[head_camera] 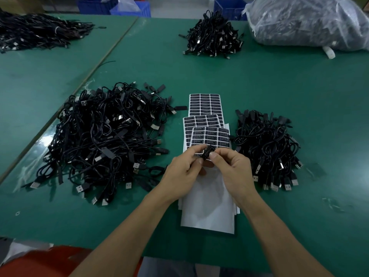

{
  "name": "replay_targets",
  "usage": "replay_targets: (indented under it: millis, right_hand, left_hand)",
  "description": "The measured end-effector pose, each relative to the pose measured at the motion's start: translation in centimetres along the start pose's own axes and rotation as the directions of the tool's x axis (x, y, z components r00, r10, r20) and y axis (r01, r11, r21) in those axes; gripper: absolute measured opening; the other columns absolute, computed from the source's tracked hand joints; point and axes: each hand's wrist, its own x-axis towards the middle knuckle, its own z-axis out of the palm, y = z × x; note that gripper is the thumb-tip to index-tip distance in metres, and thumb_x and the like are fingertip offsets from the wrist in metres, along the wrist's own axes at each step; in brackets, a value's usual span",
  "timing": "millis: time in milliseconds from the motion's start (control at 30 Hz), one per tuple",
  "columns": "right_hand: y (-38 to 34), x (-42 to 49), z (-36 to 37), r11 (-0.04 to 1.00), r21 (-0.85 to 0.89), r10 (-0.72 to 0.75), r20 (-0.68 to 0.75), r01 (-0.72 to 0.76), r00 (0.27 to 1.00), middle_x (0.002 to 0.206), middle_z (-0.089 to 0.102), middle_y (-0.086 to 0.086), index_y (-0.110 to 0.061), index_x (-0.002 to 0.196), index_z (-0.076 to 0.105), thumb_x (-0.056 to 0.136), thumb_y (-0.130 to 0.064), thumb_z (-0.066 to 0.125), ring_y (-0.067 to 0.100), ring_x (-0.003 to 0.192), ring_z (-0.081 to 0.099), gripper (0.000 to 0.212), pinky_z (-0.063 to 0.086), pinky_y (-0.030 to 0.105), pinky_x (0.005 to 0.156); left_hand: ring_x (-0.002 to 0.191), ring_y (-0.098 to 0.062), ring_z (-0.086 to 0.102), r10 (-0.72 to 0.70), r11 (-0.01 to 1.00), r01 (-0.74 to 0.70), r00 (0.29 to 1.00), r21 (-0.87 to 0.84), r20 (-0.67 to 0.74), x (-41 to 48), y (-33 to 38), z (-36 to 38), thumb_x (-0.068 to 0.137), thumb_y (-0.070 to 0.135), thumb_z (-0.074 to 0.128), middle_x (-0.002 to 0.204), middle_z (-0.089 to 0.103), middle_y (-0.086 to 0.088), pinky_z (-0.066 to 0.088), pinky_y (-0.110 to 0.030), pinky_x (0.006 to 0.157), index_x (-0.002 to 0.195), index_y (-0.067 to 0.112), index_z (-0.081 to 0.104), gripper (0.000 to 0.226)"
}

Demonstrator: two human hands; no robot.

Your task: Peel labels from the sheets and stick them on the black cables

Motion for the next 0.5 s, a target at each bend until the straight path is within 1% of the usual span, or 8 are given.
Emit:
replay_targets:
  millis: [100, 167, 200, 267, 333, 433, 500]
  right_hand:
    - [0.08, -0.07, 0.07, 0.999, -0.043, -0.022, -0.013, 0.021, 1.0, 0.072, 0.071, -0.008, -0.015, 0.081, 0.073, 0.094, -0.007, 0.066, 0.003, 0.069, 0.066, 0.016, 0.05, 0.014, 0.069]
    - [0.06, -0.1, 0.1, 0.999, -0.047, -0.024, -0.014, 0.023, 1.0, 0.071, 0.071, -0.009, -0.016, 0.082, 0.072, 0.094, -0.006, 0.066, 0.003, 0.069, 0.067, 0.017, 0.05, 0.014, 0.068]
    - [0.05, -0.11, 0.11, 0.999, -0.044, -0.02, -0.012, 0.02, 1.0, 0.071, 0.071, -0.009, -0.016, 0.082, 0.072, 0.094, -0.005, 0.065, 0.003, 0.07, 0.068, 0.017, 0.051, 0.014, 0.068]
    - [-0.01, -0.12, 0.09, 1.0, -0.03, -0.01, -0.005, 0.01, 1.0, 0.073, 0.072, -0.008, -0.015, 0.084, 0.072, 0.095, -0.004, 0.064, 0.005, 0.071, 0.07, 0.018, 0.052, 0.014, 0.069]
    - [0.03, -0.1, 0.01, 0.999, -0.034, -0.007, -0.006, 0.006, 1.0, 0.074, 0.073, -0.005, -0.013, 0.085, 0.072, 0.095, -0.004, 0.064, 0.006, 0.071, 0.07, 0.016, 0.052, 0.014, 0.069]
    - [0.21, -0.05, -0.13, 0.998, -0.067, -0.004, -0.03, 0.002, 1.0, 0.077, 0.073, 0.0, -0.011, 0.087, 0.073, 0.094, -0.007, 0.066, 0.008, 0.073, 0.07, 0.011, 0.052, 0.018, 0.071]
    - [0.3, -0.03, -0.12, 0.998, -0.063, 0.007, -0.047, -0.01, 0.999, 0.076, 0.073, -0.003, -0.011, 0.087, 0.072, 0.094, -0.007, 0.066, 0.009, 0.073, 0.07, 0.01, 0.053, 0.019, 0.072]
  left_hand:
    - [0.089, -0.011, 0.072, 0.018, 1.0, -0.018, 0.999, 0.006, 0.037, 0.06, 0.02, -0.27, 0.096, 0.028, 0.045, 0.085, 0.074, 0.014, 0.053, -0.049, 0.095, 0.135, 0.048, 0.047, 0.043]
    - [0.088, -0.011, 0.072, 0.027, 1.0, -0.028, 0.998, 0.014, 0.048, 0.15, -0.02, -0.34, 0.094, 0.027, 0.046, 0.08, 0.073, 0.012, 0.053, -0.05, 0.095, 0.133, 0.05, 0.047, 0.045]
    - [0.09, -0.012, 0.072, 0.03, 0.999, -0.031, 0.998, 0.02, 0.052, 0.18, -0.06, -0.33, 0.093, 0.026, 0.047, 0.082, 0.074, 0.011, 0.053, -0.051, 0.095, 0.132, 0.052, 0.048, 0.047]
    - [0.096, -0.015, 0.072, 0.032, 0.999, -0.034, 0.997, 0.016, 0.063, 0.26, -0.15, -0.28, 0.092, 0.024, 0.049, 0.091, 0.076, 0.009, 0.052, -0.053, 0.096, 0.13, 0.055, 0.049, 0.049]
    - [0.097, -0.015, 0.072, 0.035, 0.999, -0.036, 0.997, 0.013, 0.068, 0.32, -0.15, -0.25, 0.092, 0.026, 0.049, 0.096, 0.077, 0.009, 0.052, -0.053, 0.096, 0.127, 0.058, 0.05, 0.048]
    - [0.091, -0.013, 0.072, 0.032, 0.999, -0.034, 0.997, 0.029, 0.068, 0.38, 0.0, -0.27, 0.09, 0.035, 0.048, 0.088, 0.076, 0.015, 0.053, -0.052, 0.095, 0.119, 0.067, 0.049, 0.043]
    - [0.091, -0.014, 0.072, 0.022, 0.999, -0.024, 0.997, 0.031, 0.072, 0.36, 0.09, -0.28, 0.09, 0.035, 0.047, 0.086, 0.075, 0.016, 0.052, -0.052, 0.096, 0.116, 0.069, 0.049, 0.043]
